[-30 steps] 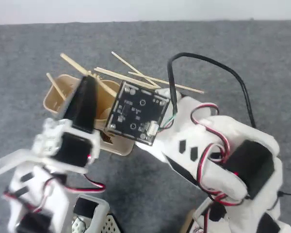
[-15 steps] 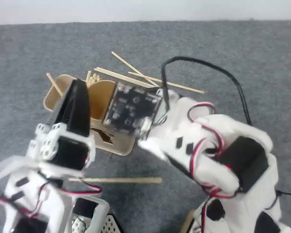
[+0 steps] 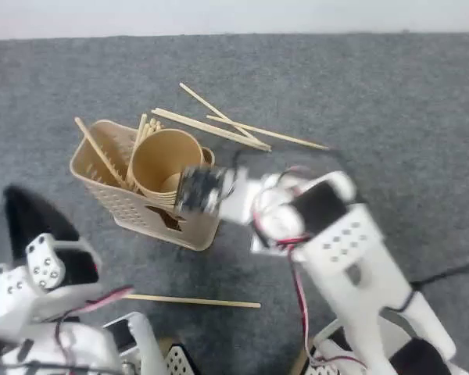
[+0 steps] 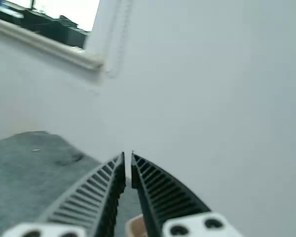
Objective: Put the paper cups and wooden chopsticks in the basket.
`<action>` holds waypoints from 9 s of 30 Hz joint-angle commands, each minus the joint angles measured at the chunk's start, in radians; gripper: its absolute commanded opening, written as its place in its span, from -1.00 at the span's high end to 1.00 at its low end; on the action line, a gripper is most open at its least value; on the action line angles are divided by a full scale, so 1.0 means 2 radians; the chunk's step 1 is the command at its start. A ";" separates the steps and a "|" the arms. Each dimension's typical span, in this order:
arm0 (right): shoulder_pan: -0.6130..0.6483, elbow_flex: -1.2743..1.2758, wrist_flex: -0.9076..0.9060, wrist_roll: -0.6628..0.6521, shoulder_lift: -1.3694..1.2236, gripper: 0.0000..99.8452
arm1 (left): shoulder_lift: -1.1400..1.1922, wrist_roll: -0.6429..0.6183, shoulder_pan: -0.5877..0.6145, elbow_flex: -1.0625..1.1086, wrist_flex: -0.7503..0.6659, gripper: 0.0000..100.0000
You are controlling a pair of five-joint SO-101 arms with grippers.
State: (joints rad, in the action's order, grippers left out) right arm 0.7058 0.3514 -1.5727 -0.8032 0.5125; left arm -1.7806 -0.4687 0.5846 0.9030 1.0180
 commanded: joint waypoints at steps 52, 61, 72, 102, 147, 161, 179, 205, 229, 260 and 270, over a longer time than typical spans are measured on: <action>0.154 0.388 0.321 0.030 0.003 0.96 | -0.019 0.135 0.367 0.323 -0.100 0.98; 0.154 0.350 0.306 0.030 -0.056 0.98 | -0.019 0.134 0.367 0.323 -0.100 0.98; 0.198 0.304 0.234 0.048 -0.062 0.76 | -0.019 0.133 0.367 0.323 -0.101 0.98; 0.092 0.175 0.126 0.008 -0.040 0.99 | -0.019 0.088 0.245 0.301 -0.101 0.97; -0.077 -0.052 0.169 0.114 0.120 0.99 | -0.016 -0.240 -0.341 0.046 -0.097 0.54; 0.033 0.008 0.182 0.143 0.232 0.99 | -0.019 -0.256 -0.348 0.078 -0.101 0.54; 0.083 0.059 0.189 0.134 0.257 0.99 | -0.019 -0.269 -0.346 0.080 -0.115 0.54; 0.082 0.079 0.197 0.129 0.260 0.99 | -0.019 -0.269 -0.348 0.080 -0.113 0.98; 0.081 0.103 0.192 0.130 0.262 0.55 | -0.018 -0.244 -0.302 -0.030 -0.157 0.98; -0.072 0.273 0.197 0.086 0.263 0.55 | -0.015 0.089 -0.157 0.315 -0.519 0.98; -0.072 0.273 0.196 0.086 0.263 0.55 | -0.019 0.088 -0.157 0.339 -0.394 0.98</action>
State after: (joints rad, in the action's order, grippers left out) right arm 0.5677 0.9053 -1.1922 -0.6206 1.0249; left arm -1.8067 -0.2954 0.2670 1.5873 0.1772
